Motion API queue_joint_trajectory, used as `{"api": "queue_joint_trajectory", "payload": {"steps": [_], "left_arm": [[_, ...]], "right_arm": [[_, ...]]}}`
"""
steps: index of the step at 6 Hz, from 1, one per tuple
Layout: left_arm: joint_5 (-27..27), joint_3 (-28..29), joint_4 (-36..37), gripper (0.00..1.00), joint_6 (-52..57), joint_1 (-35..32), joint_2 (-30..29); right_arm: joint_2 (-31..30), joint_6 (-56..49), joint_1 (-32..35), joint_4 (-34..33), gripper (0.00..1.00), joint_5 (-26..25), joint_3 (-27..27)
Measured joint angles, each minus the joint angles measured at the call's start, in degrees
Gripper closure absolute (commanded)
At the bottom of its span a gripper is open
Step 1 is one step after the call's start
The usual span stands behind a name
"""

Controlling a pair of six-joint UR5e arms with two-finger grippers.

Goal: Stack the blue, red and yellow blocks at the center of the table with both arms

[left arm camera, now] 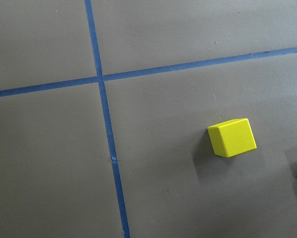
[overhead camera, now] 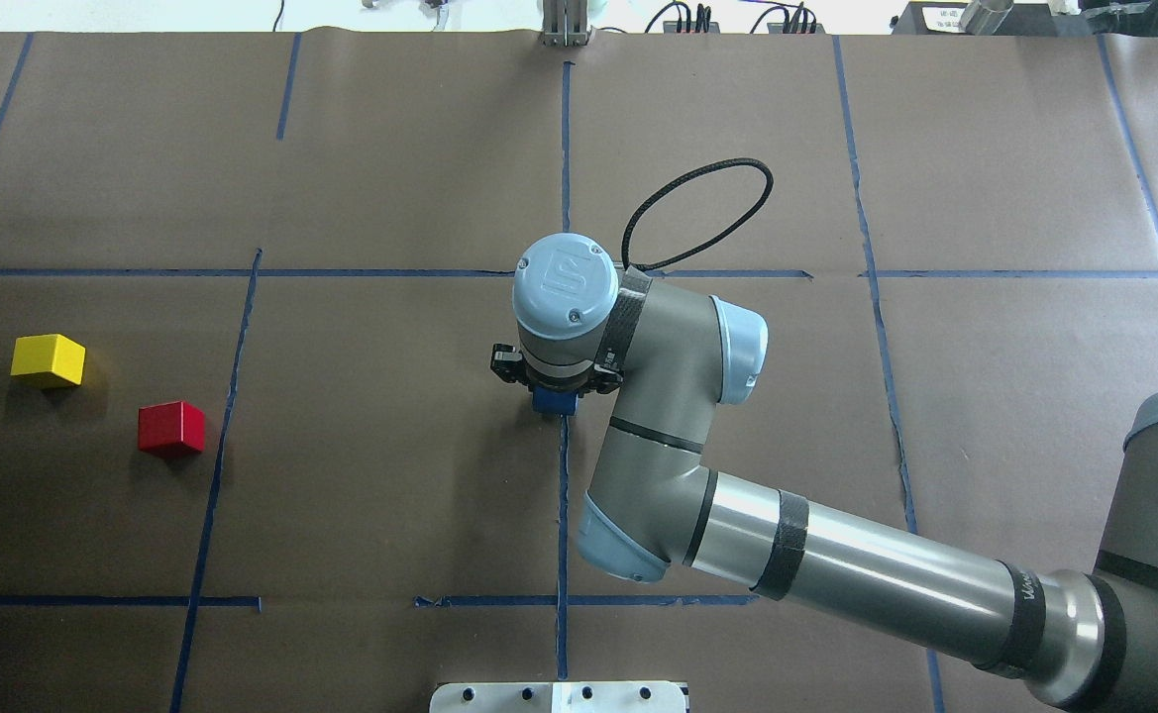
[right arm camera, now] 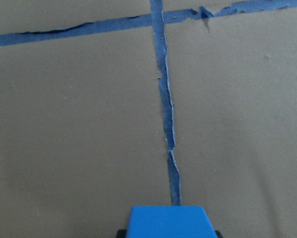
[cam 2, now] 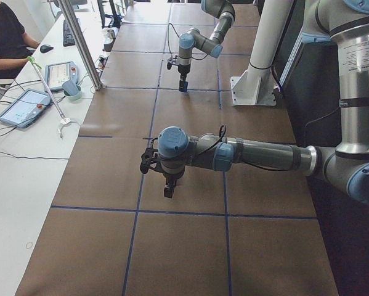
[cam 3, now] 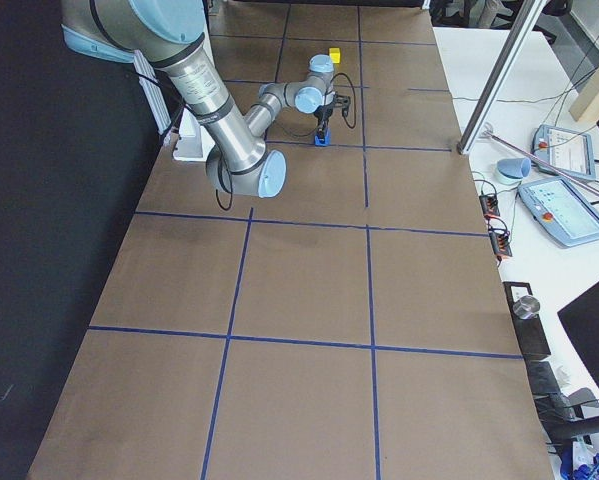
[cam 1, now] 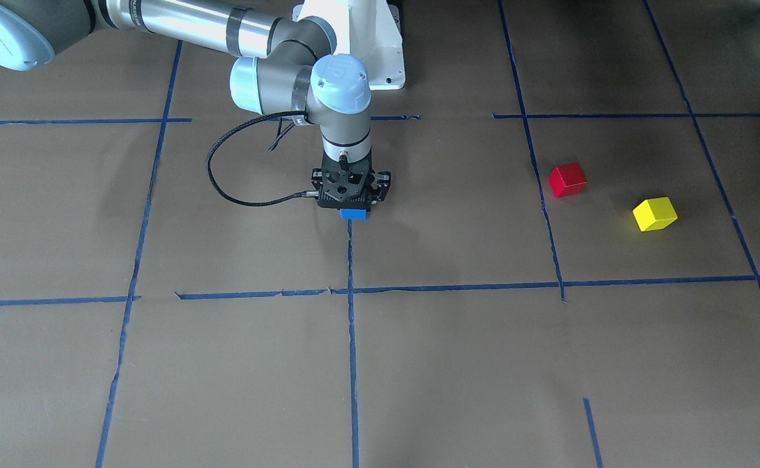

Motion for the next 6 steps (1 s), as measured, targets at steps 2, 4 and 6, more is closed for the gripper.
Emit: {"api": "queue_joint_trajectory", "payload": {"steps": [2, 4, 6], "left_arm": [[-0.37, -0.01, 0.00, 0.00, 0.00, 0.00, 0.02], [-0.87, -0.04, -0.03, 0.00, -0.04, 0.00, 0.00], [-0.96, -0.25, -3.76, 0.00, -2.29, 3.08, -0.21]], "right_arm": [[-0.78, -0.36, 0.00, 0.03, 0.01, 0.14, 0.40], [-1.13, -0.40, 0.00, 0.08, 0.00, 0.14, 0.59], [-1.18, -2.42, 0.18, 0.24, 0.00, -0.07, 2.51]]}}
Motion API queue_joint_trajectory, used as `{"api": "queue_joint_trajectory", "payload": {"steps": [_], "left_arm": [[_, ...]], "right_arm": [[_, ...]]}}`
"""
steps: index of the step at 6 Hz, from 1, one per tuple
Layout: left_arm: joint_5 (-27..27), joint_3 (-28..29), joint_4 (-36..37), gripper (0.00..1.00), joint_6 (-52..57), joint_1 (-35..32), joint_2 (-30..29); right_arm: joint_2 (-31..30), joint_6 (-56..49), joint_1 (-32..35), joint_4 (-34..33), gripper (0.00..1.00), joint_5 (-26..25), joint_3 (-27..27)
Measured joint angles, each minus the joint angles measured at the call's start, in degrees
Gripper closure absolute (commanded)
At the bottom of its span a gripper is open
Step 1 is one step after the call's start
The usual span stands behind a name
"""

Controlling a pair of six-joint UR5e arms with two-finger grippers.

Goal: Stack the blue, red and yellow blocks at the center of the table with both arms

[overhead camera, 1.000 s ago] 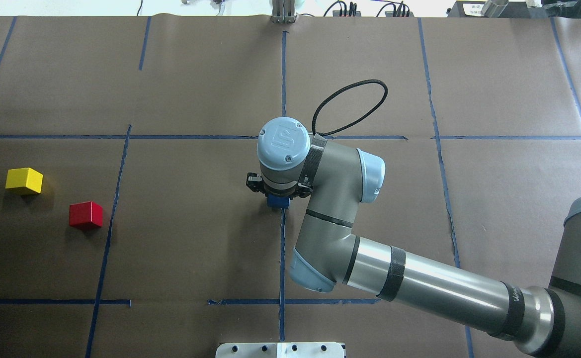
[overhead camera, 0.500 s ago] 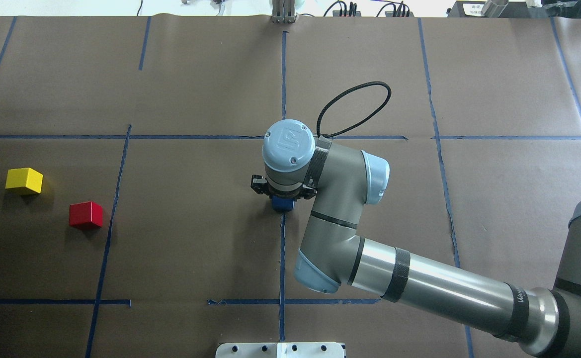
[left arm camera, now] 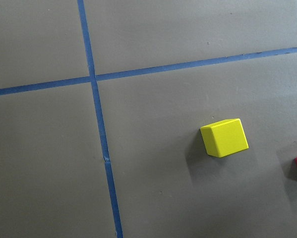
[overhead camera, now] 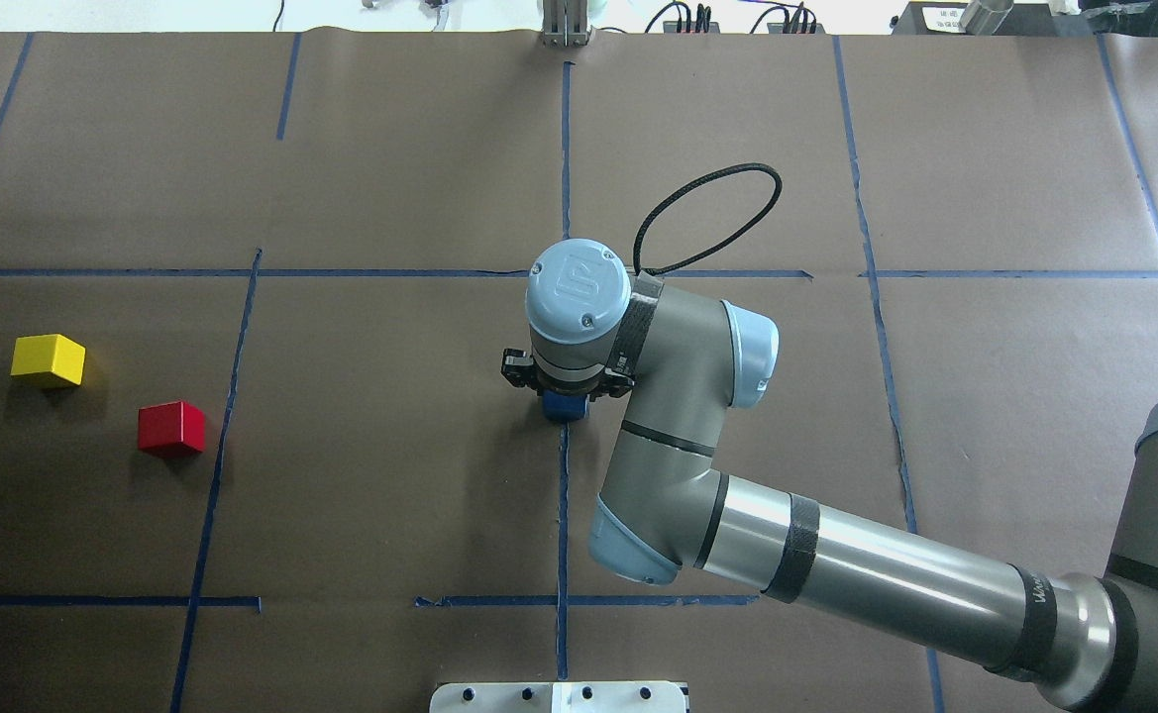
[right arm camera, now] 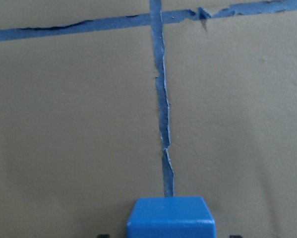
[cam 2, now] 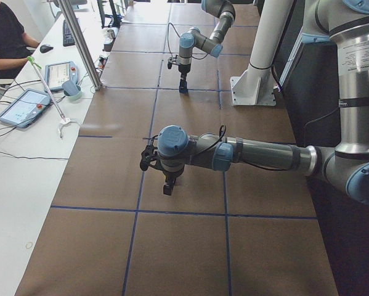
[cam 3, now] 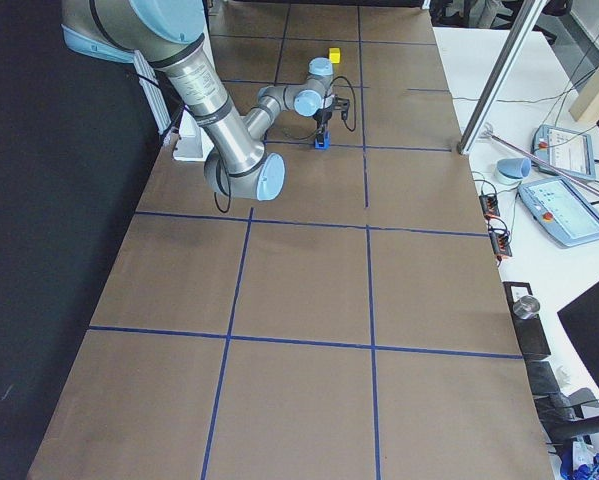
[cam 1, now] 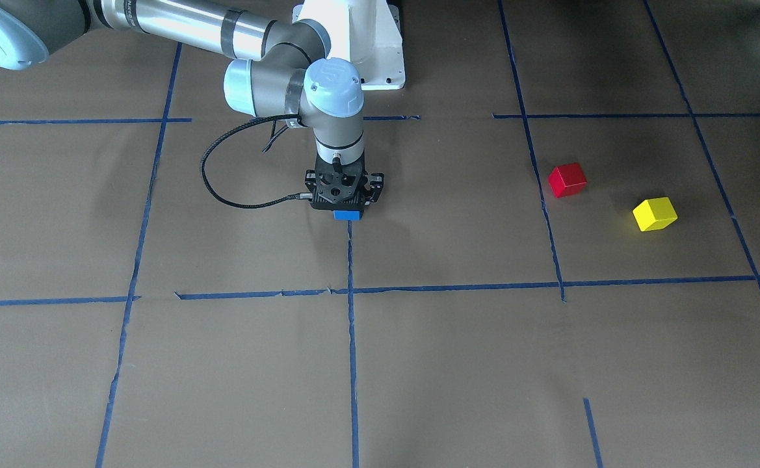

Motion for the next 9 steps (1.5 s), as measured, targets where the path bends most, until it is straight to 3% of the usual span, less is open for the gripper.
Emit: {"api": "queue_joint_trajectory", "payload": {"steps": [2, 4, 5, 7, 9], "left_arm": [[1.38, -0.01, -12.75, 0.00, -14.67, 11.92, -0.53], [8.61, -0.08, -18.91, 0.00, -33.74, 23.77, -2.84], [13.75, -0.10, -21.02, 0.00, -46.20, 29.62, -4.28], [17.55, 0.05, -22.11, 0.00, -67.40, 37.42, -7.81], [21.95, 1.10, -21.94, 0.00, -74.85, 42.47, -9.39]], "right_arm": [[-1.75, -1.60, 1.39, -0.07, 0.00, -0.16, 6.02], [-9.60, -2.12, 4.89, -0.16, 0.00, 1.23, 17.44], [-13.42, -2.58, 7.41, -0.18, 0.00, 3.84, 21.69], [-18.10, -2.87, 10.62, -0.08, 0.00, 7.39, 26.00], [-19.69, -2.90, 10.99, -0.09, 0.00, 6.99, 27.06]]}}
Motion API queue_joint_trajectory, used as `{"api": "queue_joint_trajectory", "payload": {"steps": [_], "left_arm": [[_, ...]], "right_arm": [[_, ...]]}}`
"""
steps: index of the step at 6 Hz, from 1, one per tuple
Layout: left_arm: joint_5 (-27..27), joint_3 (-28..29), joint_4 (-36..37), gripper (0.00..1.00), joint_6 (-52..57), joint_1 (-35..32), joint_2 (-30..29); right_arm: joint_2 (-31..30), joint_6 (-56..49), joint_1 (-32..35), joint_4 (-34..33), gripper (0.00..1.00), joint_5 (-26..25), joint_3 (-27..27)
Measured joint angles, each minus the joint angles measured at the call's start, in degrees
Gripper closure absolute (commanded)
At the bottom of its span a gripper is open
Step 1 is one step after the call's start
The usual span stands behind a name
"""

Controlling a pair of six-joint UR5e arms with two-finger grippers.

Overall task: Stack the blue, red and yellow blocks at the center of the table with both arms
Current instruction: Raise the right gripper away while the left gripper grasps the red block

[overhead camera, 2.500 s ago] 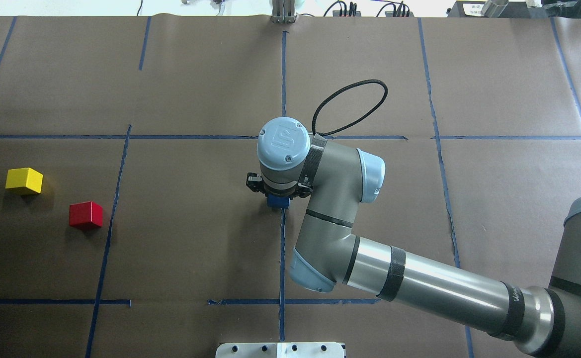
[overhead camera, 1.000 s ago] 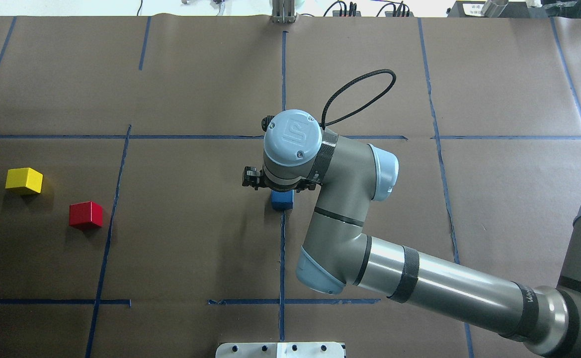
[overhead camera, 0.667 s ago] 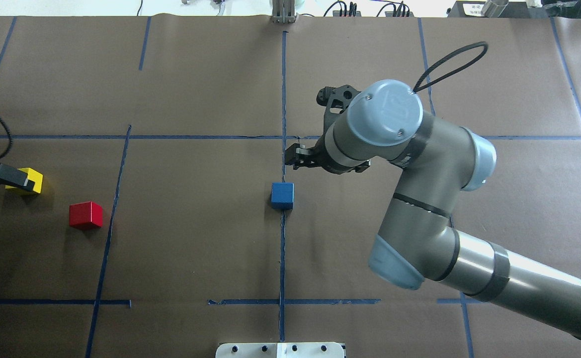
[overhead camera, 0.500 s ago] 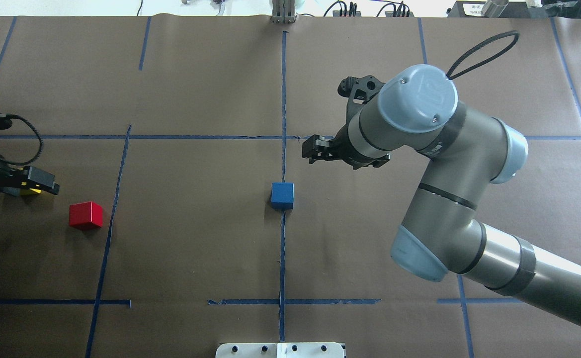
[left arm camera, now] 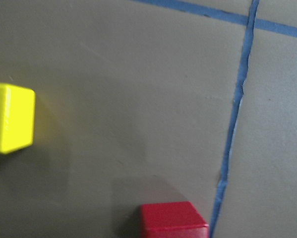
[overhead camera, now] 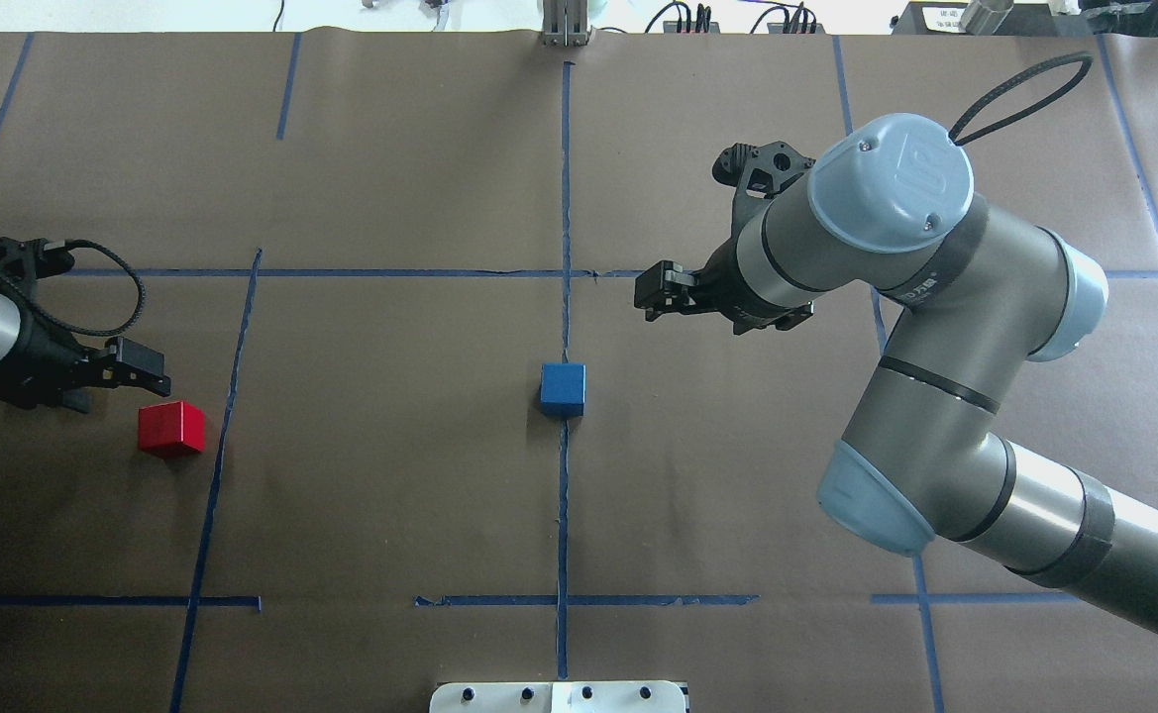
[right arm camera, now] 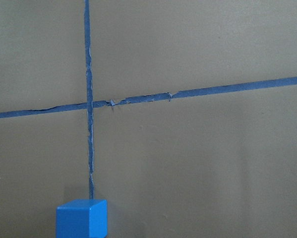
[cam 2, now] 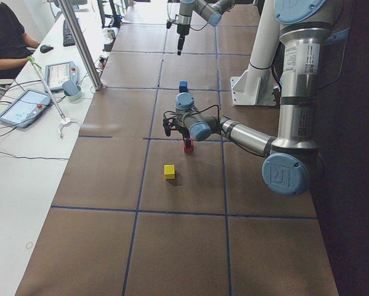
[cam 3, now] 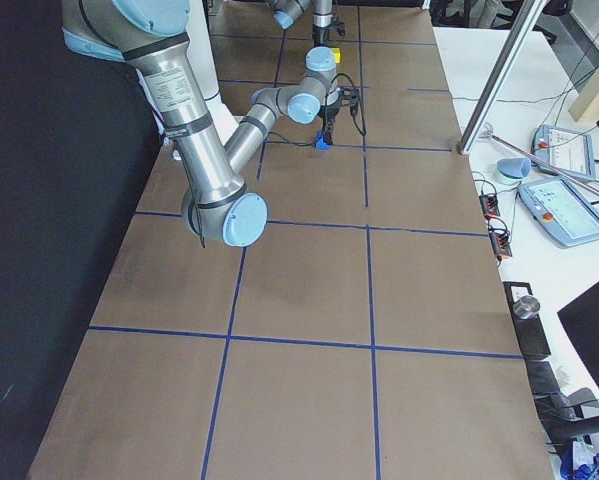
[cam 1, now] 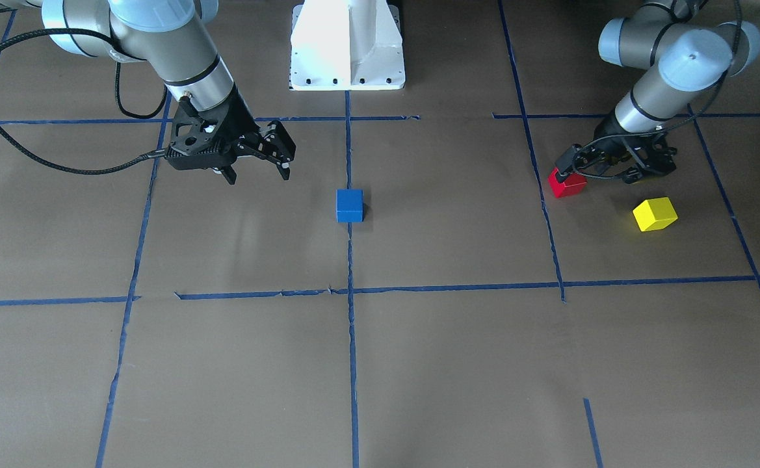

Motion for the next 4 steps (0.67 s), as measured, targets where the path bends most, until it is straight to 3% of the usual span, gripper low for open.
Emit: {"api": "queue_joint_trajectory", "payload": {"steps": [2, 3, 4], "left_arm": [[2.18, 0.37, 0.11, 0.00, -1.00, 2.18, 0.39], [2.34, 0.53, 0.12, 0.16, -1.04, 2.40, 0.50], [2.41, 0.86, 0.12, 0.55, -1.05, 2.52, 0.50]], "right_arm": [[-0.38, 0.25, -0.11, 0.06, 0.00, -0.24, 0.05], [-0.34, 0.58, -0.15, 0.08, 0.00, -0.27, 0.05], [-0.31, 0.72, -0.11, 0.08, 0.00, -0.28, 0.04]]}}
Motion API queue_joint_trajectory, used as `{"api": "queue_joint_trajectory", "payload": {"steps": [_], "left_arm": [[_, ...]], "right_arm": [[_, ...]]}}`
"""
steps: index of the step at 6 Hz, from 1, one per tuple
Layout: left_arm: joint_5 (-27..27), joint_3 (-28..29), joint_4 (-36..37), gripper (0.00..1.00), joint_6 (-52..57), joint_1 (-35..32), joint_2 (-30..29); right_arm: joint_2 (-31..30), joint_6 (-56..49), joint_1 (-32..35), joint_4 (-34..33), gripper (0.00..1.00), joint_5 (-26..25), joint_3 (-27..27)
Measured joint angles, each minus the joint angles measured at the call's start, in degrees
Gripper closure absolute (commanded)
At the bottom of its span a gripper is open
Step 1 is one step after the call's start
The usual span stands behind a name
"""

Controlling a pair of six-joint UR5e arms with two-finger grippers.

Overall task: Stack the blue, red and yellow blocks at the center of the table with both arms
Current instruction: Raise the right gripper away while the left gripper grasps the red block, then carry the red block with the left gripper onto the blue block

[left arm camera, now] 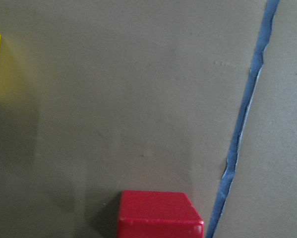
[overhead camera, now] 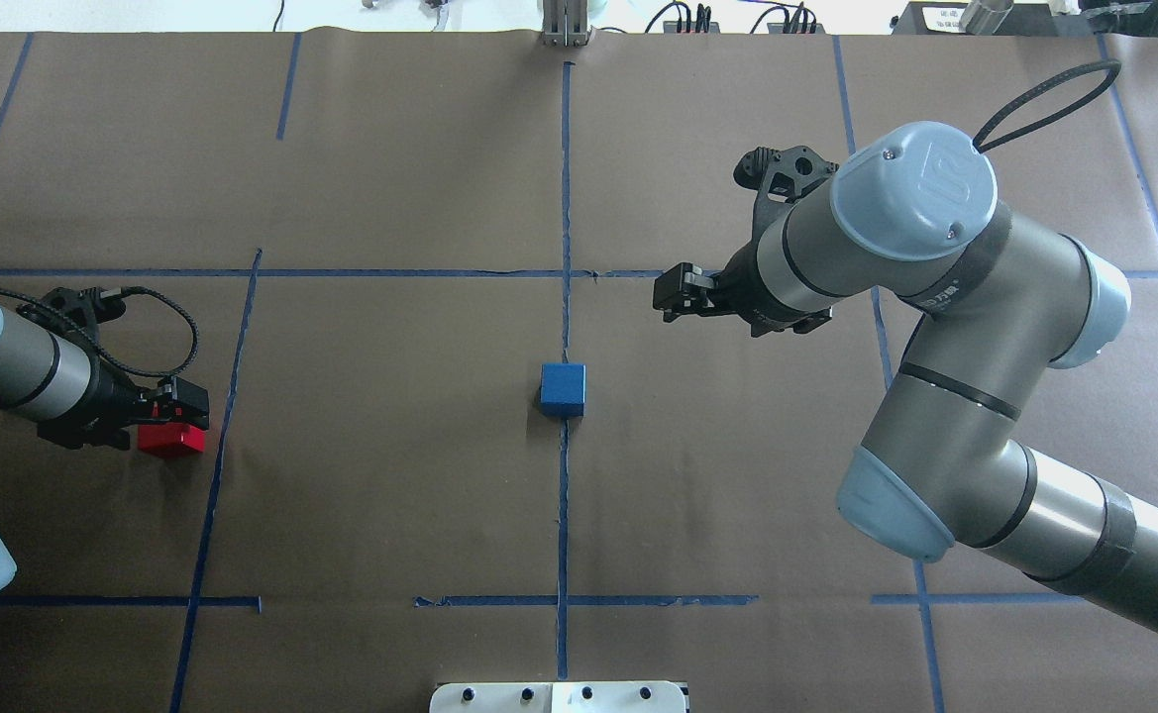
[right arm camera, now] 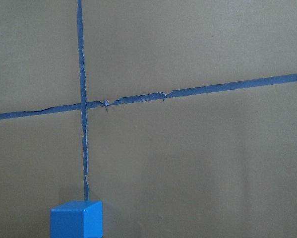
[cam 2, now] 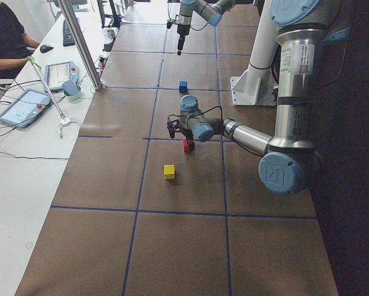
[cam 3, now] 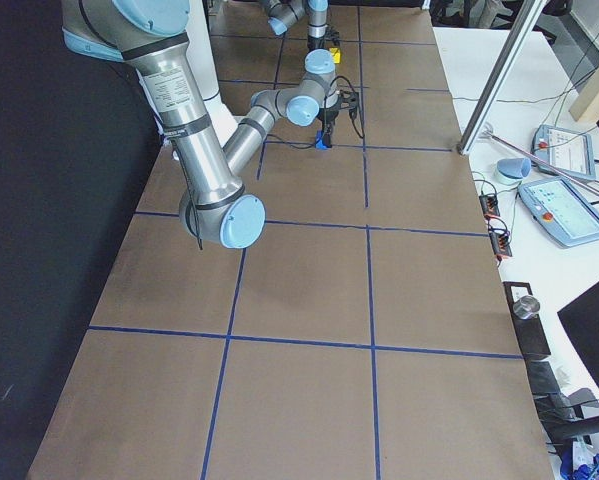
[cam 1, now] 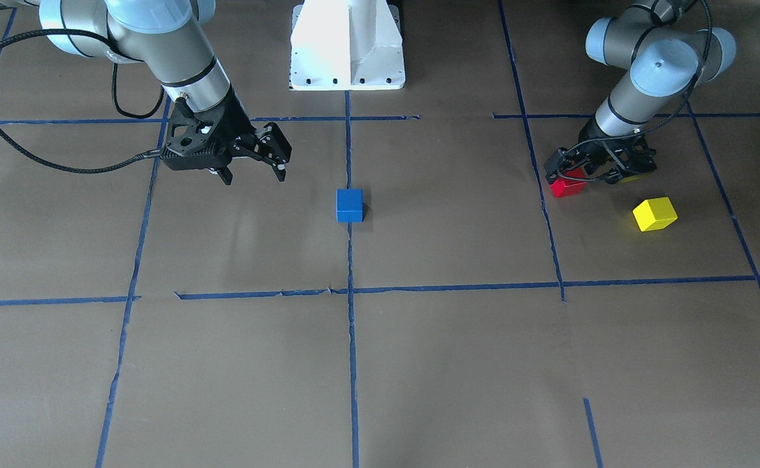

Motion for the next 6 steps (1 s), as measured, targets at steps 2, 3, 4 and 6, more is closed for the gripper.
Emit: {"api": "queue_joint_trajectory", "payload": {"steps": [2, 3, 4, 6], "left_arm": [[1.53, 0.00, 0.04, 1.00, 0.40, 1.39, -0.05], [3.22, -0.62, 0.22, 1.00, 0.55, 2.65, -0.33], [3.86, -1.62, 2.42, 1.00, 0.74, 3.30, -2.31], [3.80, -3.04, 17.90, 1.00, 4.26, 4.89, -17.30]], "right_arm": [[0.08, 0.06, 0.15, 0.00, 0.00, -0.31, 0.14], [0.09, 0.06, 0.38, 0.00, 0.00, -0.27, 0.32], [-0.03, 0.04, 1.10, -0.02, 0.00, 0.02, 0.67], [-2.28, -0.52, 5.05, -0.03, 0.00, 2.19, 1.70]]}}
